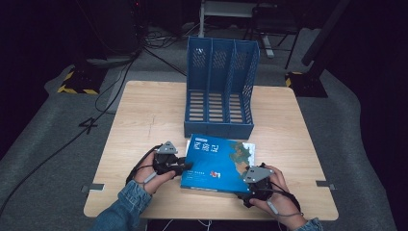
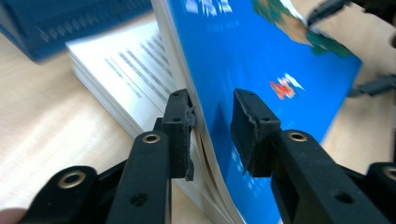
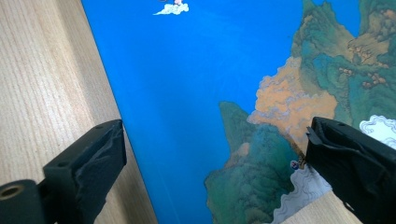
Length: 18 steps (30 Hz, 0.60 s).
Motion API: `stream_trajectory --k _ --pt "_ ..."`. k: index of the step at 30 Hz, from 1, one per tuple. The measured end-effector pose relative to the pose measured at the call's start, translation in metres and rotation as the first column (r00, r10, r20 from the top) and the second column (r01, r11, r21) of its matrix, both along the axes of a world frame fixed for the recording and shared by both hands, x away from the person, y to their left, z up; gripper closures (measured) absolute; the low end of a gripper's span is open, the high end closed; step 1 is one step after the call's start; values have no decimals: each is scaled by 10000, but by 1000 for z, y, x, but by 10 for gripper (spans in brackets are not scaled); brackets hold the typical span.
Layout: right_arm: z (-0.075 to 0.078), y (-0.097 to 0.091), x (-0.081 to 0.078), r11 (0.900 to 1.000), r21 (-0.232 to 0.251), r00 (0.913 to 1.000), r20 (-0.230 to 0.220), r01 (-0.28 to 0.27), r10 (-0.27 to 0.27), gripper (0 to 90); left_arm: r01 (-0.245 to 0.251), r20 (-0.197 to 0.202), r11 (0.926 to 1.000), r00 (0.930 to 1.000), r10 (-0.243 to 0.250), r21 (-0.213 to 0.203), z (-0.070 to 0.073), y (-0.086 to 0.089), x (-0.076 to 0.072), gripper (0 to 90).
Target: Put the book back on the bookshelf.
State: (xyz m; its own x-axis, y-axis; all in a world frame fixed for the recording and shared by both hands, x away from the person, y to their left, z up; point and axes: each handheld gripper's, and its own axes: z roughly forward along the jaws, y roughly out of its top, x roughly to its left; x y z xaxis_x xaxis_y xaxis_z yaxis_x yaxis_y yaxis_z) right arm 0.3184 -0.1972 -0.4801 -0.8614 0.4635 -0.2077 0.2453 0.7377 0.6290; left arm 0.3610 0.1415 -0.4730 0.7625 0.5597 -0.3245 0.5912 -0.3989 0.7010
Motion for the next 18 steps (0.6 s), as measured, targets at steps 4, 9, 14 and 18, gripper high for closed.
stream_trajectory --k 4,9,14,18 --pt "0 0 0 10000 71 10000 6 16 -16 51 462 -200 9989 9987 -462 -2 -5 0 -2 683" --pt "-1 -1 1 10000 70 10000 36 64 -64 37 444 -666 9988 9967 -458 -227 -2 0 -2 762" --pt "-2 -1 0 9999 89 9999 106 126 -127 31 420 -1016 9985 9938 -454 -351 -2 0 -1 782" --pt "0 1 -1 9996 45 9996 -9 286 -286 59 558 -1000 9982 9933 -575 -205 4 -1 -1 816"
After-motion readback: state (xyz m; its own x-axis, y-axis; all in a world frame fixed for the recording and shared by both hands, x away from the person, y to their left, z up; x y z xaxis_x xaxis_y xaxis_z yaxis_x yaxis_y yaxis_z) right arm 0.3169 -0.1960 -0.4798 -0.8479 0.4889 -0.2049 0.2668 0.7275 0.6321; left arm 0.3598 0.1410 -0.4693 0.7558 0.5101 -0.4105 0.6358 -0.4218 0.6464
